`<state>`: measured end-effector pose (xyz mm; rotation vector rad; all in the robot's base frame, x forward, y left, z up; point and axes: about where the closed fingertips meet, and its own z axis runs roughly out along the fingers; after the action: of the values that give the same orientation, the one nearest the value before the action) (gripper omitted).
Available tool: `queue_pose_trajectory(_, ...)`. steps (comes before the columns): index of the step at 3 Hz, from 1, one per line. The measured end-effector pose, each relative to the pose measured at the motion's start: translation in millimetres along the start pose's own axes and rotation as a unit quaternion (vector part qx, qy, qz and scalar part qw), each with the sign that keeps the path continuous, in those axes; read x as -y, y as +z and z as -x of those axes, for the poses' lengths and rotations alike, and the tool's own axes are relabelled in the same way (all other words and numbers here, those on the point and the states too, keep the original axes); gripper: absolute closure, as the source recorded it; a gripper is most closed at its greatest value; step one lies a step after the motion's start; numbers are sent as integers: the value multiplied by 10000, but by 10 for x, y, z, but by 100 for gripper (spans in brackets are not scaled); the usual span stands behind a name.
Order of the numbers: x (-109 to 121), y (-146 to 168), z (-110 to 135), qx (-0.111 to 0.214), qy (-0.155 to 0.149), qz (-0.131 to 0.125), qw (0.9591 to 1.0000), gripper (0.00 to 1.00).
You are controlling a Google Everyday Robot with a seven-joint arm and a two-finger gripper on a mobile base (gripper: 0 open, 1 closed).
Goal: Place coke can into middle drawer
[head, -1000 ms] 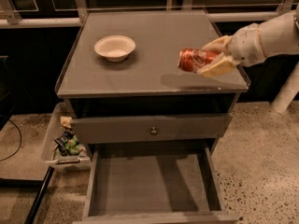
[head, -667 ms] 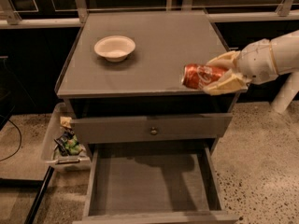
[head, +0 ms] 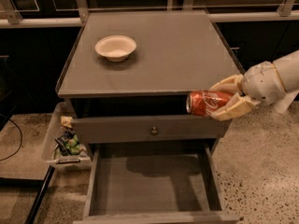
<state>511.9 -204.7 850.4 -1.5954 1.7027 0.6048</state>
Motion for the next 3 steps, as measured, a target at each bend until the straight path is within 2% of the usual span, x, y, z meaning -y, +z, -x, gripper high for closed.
queue_pose_trajectory(1, -21, 5, -1, -2, -1, 45, 10000, 100)
queue_pose_trajectory(2, -24, 153, -37, -131, -41, -126, 9998, 100)
queue_pose_trajectory(3, -138, 573, -339, -228, 98, -257, 9994, 100)
